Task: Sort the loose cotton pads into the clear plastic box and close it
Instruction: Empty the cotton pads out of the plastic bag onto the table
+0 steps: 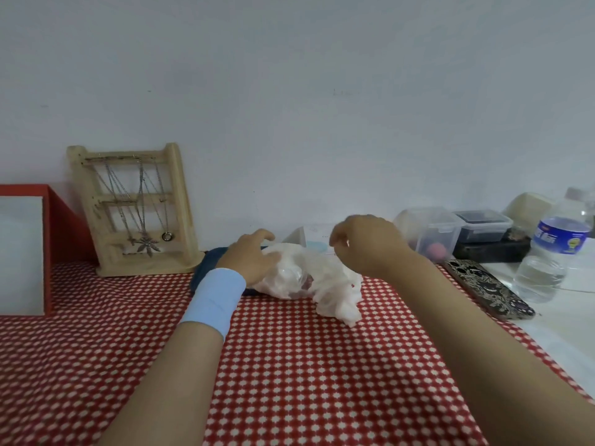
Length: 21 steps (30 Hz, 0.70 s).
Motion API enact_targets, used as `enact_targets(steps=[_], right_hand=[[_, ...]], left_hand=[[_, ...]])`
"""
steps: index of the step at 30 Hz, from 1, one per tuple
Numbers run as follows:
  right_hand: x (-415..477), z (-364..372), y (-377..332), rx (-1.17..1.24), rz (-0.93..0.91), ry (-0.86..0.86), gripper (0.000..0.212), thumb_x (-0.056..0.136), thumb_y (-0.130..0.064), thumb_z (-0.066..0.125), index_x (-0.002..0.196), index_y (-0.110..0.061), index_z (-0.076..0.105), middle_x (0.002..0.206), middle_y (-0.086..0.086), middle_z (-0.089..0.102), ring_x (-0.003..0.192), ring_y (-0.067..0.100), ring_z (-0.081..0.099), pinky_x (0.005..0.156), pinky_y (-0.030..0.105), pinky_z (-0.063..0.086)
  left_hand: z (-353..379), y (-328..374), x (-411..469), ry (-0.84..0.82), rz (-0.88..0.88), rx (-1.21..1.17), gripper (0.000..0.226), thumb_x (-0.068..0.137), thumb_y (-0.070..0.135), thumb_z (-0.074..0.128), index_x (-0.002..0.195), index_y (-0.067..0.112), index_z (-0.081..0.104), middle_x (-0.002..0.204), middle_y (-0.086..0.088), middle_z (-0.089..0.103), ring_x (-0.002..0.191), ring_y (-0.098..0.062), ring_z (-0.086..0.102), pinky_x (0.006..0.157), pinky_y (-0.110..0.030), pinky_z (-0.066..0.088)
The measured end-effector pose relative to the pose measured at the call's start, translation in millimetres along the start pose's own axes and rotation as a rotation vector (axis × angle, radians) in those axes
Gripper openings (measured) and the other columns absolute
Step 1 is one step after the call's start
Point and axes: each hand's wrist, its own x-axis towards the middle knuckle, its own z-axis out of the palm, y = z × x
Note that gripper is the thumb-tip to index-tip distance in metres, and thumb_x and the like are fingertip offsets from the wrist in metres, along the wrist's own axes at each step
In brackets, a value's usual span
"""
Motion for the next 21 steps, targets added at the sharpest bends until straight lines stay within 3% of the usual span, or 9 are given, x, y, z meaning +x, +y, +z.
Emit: enact_targets(steps=[2,4,6,9,13,17,19,21], right_hand=[[11,12,-10,0.097,-0.001,0.028,0.029,0.097,-0.026,0.048,0.116,-0.027,0.071,0.120,-0.003,0.067,0.106,0.020,0.063,0.091,0.036,0.051],[19,28,-18,0.173,0.028,-0.098,0.037,0.102,-0.034,0.047,0.135,-0.024,0.059,0.137,0.003,0.060,0.123,0.023,0.057,0.102,0.037,0.046],[23,40,-25,0.219,0.065,-0.265,0.052,0.104,-0.043,0.045,0.152,-0.022,0.042,0.150,0.006,0.051,0.136,0.026,0.048,0.110,0.039,0.038],[26,51,-28,0.406,0.091,-0.344,0.056,0.099,-0.043,0.054,0.152,-0.029,0.039,0.140,0.001,0.059,0.130,0.024,0.053,0.110,0.039,0.040],[31,56,-22,0.736,0.124,-0.211,0.049,0.091,-0.046,0.063,0.136,-0.027,0.055,0.122,-0.002,0.066,0.110,0.019,0.063,0.102,0.042,0.050],[36,54,-11,1.105,0.247,-0.043,0.053,0.083,-0.055,0.074,0.120,-0.023,0.054,0.116,-0.001,0.068,0.101,0.015,0.069,0.083,0.032,0.056],[36,57,-7,1.193,0.287,0.026,0.054,0.079,-0.049,0.081,0.117,-0.021,0.055,0.110,0.003,0.072,0.092,0.018,0.074,0.075,0.034,0.060],[34,60,-6,1.233,0.335,0.103,0.057,0.077,-0.046,0.084,0.120,-0.024,0.053,0.109,0.001,0.071,0.091,0.019,0.074,0.077,0.040,0.063]], left_hand=[[4,-4,1,-0.116,-0.089,-0.016,0.063,0.096,0.052,0.053,0.151,0.028,0.036,0.149,-0.004,0.047,0.123,-0.024,0.052,0.096,-0.033,0.044],[6,-7,0,-0.150,-0.124,-0.075,0.072,0.092,0.056,0.057,0.153,0.025,0.034,0.147,-0.002,0.049,0.120,-0.021,0.053,0.094,-0.033,0.044],[7,-13,-3,-0.101,-0.118,-0.113,0.077,0.087,0.055,0.065,0.152,0.024,0.036,0.147,-0.001,0.050,0.123,-0.021,0.054,0.100,-0.034,0.045],[3,-19,-8,0.059,-0.049,-0.124,0.078,0.081,0.043,0.077,0.148,0.025,0.043,0.144,-0.001,0.050,0.127,-0.021,0.051,0.102,-0.033,0.044],[-12,-7,-14,0.268,0.173,-0.189,0.071,0.077,0.030,0.083,0.141,0.031,0.053,0.136,0.004,0.049,0.130,-0.018,0.044,0.109,-0.035,0.039],[-22,9,-16,0.284,0.318,-0.294,0.069,0.079,0.021,0.082,0.140,0.036,0.054,0.138,0.019,0.044,0.133,-0.004,0.033,0.117,-0.034,0.034],[-20,14,-14,0.310,0.313,-0.242,0.082,0.077,0.030,0.083,0.148,0.039,0.042,0.154,0.018,0.033,0.143,-0.006,0.023,0.122,-0.040,0.027],[-13,13,-12,0.390,0.145,-0.210,0.106,0.072,0.044,0.086,0.155,0.038,0.021,0.163,0.009,0.018,0.149,-0.017,0.019,0.119,-0.042,0.028]])
